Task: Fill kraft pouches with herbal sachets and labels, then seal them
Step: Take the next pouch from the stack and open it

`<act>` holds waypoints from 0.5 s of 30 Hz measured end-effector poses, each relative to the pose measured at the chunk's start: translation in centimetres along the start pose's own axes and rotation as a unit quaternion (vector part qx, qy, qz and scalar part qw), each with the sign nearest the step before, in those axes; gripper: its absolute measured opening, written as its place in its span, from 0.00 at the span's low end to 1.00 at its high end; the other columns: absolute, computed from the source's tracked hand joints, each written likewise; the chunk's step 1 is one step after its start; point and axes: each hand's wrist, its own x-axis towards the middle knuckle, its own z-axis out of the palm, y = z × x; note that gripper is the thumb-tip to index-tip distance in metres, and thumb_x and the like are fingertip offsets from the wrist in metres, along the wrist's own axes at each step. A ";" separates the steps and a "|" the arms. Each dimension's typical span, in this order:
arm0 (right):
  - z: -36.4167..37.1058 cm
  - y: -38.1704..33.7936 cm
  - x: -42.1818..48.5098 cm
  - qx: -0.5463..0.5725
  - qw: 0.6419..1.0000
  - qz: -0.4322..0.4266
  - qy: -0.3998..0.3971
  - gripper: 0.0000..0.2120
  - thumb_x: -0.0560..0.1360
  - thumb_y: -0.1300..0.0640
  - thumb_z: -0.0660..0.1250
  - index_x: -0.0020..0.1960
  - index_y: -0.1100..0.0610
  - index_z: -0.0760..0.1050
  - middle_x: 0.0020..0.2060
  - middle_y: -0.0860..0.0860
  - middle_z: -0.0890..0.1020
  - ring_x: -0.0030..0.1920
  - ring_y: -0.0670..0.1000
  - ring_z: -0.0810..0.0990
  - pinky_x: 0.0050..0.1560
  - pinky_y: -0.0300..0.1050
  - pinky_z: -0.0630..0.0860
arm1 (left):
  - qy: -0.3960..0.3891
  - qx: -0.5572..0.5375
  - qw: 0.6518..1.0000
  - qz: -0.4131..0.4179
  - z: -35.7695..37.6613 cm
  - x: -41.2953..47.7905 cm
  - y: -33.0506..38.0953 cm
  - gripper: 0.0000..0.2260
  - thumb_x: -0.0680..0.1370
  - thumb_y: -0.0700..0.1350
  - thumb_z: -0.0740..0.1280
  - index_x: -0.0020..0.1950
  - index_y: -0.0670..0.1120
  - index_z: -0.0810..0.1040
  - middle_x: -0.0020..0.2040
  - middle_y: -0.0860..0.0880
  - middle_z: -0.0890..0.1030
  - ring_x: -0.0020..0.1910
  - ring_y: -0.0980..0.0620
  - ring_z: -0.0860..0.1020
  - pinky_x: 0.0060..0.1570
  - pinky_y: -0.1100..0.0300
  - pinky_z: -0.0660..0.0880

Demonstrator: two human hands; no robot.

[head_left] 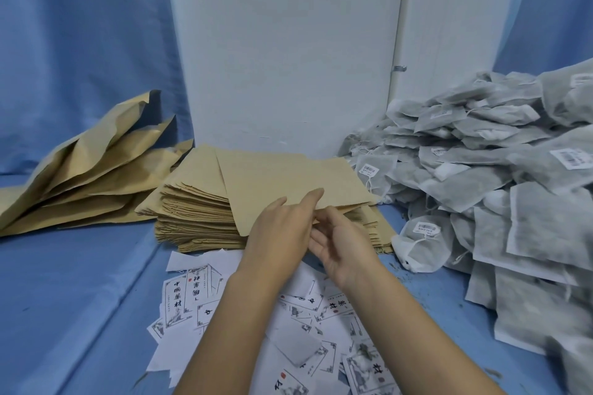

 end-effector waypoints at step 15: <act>-0.1 -0.3 -0.7 -0.038 0.997 -0.024 0.069 0.16 0.72 0.76 0.55 0.31 0.60 0.64 0.14 0.48 0.66 0.14 0.44 0.66 0.21 0.33 0.70 | -0.023 0.004 0.998 -0.057 0.4 -0.2 0.8 0.23 0.81 0.43 0.55 0.76 0.55 0.56 0.51 0.47 0.82 0.49 0.41 0.77 0.46 0.50 0.72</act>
